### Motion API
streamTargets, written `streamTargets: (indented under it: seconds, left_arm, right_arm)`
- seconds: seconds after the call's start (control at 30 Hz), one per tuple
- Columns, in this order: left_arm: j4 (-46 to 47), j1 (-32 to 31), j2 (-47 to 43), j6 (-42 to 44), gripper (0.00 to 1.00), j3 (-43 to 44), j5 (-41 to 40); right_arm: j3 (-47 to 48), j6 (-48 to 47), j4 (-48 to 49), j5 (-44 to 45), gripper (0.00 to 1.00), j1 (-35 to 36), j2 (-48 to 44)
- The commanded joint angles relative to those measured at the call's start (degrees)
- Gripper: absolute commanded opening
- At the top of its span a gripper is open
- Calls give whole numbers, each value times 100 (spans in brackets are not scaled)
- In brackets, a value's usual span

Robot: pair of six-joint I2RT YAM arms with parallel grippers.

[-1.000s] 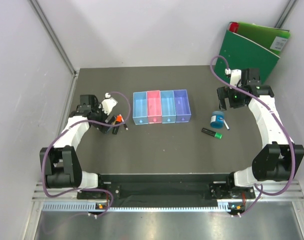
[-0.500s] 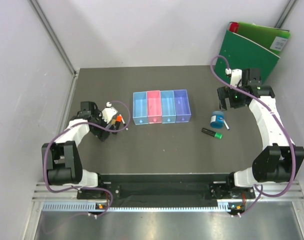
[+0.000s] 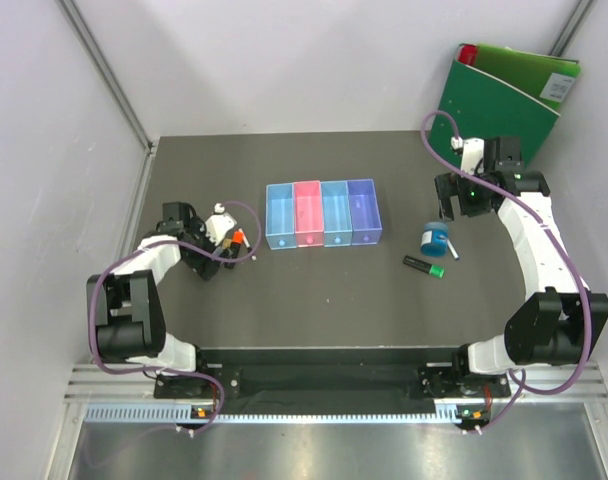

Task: Sort the stationery into containers
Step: Pick up the stationery from the center of the board.

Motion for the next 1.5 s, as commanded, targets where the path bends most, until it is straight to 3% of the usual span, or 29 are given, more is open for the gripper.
streamTargets:
  seconds: [0.0, 0.27, 0.6, 0.8, 1.1, 1.33, 1.47]
  left_arm:
    - [274, 26, -33, 176, 99, 8, 227]
    - [494, 26, 204, 290, 97, -9, 219]
    - [617, 26, 389, 387, 75, 8, 210]
    - [503, 26, 249, 378, 52, -9, 254]
    - [-418, 17, -761, 369, 50, 350, 692]
    - [-657, -167, -2078, 273, 48, 781, 1133]
    - [-622, -684, -2651, 316, 48, 957, 1063]
  right_arm:
    - [64, 40, 28, 33, 100, 69, -193]
    - [29, 22, 19, 77, 100, 69, -202]
    - [20, 4, 1, 104, 100, 69, -193]
    - [73, -31, -16, 104, 100, 253, -202]
    - [476, -206, -227, -300, 100, 481, -176]
    - [1127, -128, -508, -1563, 100, 561, -167]
    - [1601, -180, -754, -2548, 100, 622, -123]
